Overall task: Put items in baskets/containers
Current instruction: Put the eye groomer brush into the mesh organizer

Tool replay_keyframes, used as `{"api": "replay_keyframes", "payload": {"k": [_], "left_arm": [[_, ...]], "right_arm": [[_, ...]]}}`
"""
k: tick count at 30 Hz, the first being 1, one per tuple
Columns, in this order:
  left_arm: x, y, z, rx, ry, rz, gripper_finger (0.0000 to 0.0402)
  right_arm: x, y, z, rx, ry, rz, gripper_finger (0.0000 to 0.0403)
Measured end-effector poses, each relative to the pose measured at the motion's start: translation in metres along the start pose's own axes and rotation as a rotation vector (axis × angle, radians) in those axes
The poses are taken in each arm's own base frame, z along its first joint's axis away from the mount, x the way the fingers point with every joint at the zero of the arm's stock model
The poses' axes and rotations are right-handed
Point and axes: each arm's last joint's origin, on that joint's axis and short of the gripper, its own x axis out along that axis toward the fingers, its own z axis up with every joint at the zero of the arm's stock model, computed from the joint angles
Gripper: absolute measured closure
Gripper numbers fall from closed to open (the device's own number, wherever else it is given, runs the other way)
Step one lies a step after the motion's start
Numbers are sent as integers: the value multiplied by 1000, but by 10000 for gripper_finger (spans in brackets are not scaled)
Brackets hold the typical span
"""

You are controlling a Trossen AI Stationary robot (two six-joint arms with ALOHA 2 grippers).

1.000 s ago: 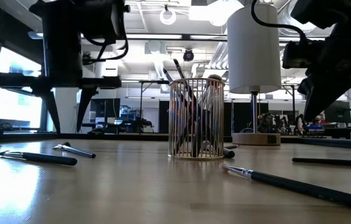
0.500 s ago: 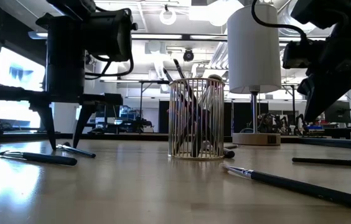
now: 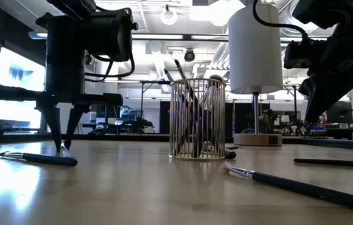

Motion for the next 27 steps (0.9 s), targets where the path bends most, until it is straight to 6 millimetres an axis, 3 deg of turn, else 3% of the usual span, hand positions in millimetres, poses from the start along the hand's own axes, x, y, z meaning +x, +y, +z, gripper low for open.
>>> {"api": "replay_keyframes", "payload": {"k": [8,12,20,27], "left_arm": [[-5,-3,-1,42,-9,-29,374],[-21,-18,-6,122,-106,-157,393],[-78,-42,-9,263,-359,-314,393],[-147,-64,-21,435,-609,-539,396]], "right_arm": [[0,0,0,0,0,0,399],[0,0,0,0,0,0,401],[0,0,0,0,0,0,401],[0,0,0,0,0,0,401]]}}
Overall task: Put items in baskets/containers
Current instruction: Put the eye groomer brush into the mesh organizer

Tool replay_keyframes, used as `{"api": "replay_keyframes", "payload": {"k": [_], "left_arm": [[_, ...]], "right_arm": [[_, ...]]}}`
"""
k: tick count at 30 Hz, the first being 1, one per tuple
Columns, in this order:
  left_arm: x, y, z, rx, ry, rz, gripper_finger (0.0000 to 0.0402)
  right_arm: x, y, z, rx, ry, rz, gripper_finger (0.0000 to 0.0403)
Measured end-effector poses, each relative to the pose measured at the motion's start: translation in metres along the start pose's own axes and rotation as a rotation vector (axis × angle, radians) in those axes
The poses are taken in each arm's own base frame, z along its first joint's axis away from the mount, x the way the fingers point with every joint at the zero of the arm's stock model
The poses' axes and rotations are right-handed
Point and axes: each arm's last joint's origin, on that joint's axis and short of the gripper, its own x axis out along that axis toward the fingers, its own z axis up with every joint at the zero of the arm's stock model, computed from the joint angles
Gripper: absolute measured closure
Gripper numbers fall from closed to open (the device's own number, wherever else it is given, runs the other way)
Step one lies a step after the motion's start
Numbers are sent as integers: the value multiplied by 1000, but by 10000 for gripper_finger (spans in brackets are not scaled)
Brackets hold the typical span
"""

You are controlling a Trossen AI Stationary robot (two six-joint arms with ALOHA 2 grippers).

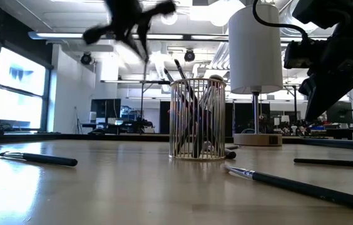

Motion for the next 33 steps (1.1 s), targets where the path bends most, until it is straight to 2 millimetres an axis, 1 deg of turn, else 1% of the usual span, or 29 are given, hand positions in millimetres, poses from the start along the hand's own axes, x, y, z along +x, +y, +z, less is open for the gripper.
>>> {"api": "replay_keyframes", "payload": {"k": [4,7,8,10,13,16,18,20,23,26,31,33], "left_arm": [[-24,-23,21,137,-104,-105,395],[-35,-37,32,290,-108,-188,389],[-38,-41,35,354,-91,-224,388],[-43,-49,39,427,-68,-302,386],[-48,-60,42,452,-85,-402,386],[-47,-70,40,499,-129,-460,395],[-49,-75,36,574,-165,-489,396],[-50,-80,34,615,-199,-519,396],[-55,-83,25,673,-215,-550,396],[-56,-83,14,668,-262,-574,396],[-40,-72,-22,639,-317,-607,396],[-35,-67,-33,593,-355,-637,396]], "right_arm": [[0,0,0,0,0,0,399],[0,0,0,0,-1,-1,400],[0,0,0,0,-3,-4,401],[0,0,0,0,-9,-15,401],[0,-1,1,0,-14,-23,399],[0,-1,1,0,-14,-22,399],[0,-1,0,-1,-14,-22,401],[0,-1,0,0,-14,-23,401],[0,-1,1,0,-14,-22,399],[0,-1,1,2,-14,-23,399],[0,0,0,1,-13,-20,401],[0,0,0,1,-11,-17,400]]}}
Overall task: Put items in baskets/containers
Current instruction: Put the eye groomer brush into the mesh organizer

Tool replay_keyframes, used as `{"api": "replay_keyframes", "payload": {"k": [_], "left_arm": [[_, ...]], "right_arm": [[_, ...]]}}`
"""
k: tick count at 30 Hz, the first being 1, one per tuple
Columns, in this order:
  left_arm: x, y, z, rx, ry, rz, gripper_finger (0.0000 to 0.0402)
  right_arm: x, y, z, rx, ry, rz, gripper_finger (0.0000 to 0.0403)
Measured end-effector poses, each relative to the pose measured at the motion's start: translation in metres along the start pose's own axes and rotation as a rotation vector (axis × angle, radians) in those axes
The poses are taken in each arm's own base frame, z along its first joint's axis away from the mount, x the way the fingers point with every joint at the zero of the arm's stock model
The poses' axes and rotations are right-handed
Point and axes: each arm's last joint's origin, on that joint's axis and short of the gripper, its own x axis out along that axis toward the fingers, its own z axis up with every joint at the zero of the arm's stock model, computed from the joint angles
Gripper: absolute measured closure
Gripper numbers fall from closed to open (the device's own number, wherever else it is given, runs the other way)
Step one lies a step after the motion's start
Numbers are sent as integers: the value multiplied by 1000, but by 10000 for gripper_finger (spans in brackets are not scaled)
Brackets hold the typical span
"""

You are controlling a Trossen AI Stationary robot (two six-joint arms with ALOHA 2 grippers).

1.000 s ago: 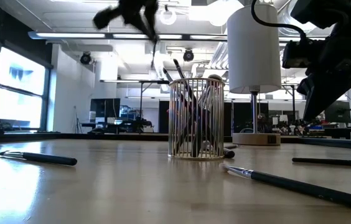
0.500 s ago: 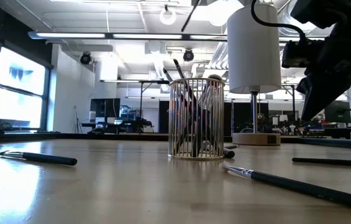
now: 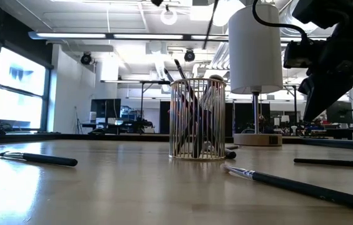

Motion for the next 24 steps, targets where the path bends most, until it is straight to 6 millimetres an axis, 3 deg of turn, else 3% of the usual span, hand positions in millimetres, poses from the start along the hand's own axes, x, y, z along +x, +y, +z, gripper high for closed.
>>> {"api": "replay_keyframes", "payload": {"k": [6,14,18,24], "left_arm": [[-3,12,-42,-114,-100,-42,396],[-11,26,-84,-94,-73,-86,396],[-12,27,-89,-88,-55,-162,393],[-12,27,-90,-70,-42,-177,351]], "right_arm": [[0,1,0,0,11,19,401],[0,1,-1,2,22,38,401],[0,1,-1,2,22,38,402],[0,1,-1,-1,21,38,402]]}}
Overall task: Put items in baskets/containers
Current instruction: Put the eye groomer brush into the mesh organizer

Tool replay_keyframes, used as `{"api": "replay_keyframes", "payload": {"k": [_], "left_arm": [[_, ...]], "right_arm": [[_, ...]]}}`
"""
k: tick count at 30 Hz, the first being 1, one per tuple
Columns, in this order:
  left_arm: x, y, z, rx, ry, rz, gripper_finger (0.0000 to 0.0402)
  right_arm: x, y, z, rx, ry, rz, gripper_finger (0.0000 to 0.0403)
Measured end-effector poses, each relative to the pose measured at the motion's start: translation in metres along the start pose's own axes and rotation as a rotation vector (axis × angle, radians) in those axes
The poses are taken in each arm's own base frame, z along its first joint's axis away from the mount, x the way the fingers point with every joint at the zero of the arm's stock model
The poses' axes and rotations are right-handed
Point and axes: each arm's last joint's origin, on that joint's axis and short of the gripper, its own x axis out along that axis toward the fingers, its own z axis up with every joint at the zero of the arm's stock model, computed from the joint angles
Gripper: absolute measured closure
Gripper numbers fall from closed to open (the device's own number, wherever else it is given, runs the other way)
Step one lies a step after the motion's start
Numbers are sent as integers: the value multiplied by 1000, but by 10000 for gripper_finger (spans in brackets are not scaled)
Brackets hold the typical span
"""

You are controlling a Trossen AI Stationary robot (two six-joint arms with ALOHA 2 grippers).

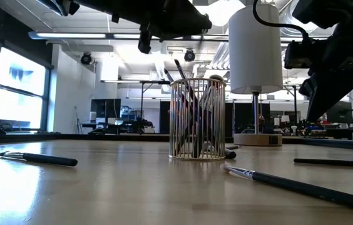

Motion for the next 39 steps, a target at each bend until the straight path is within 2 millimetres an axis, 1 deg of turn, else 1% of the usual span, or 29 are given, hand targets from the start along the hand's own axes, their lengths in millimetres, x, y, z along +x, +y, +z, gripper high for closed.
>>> {"api": "replay_keyframes", "payload": {"k": [6,24,30,33,36,39], "left_arm": [[0,-1,0,-4,9,-29,338],[0,0,-4,19,44,-34,335],[0,1,-7,122,65,-32,334],[0,0,-6,203,62,-37,334],[0,-1,-7,299,66,-82,334],[0,-2,-7,353,68,-135,334]], "right_arm": [[0,0,0,0,0,0,402],[0,1,1,11,-14,8,401],[0,1,1,46,-15,9,401],[0,1,2,68,-22,13,401],[0,1,2,100,-22,13,402],[0,1,2,145,-22,14,401]]}}
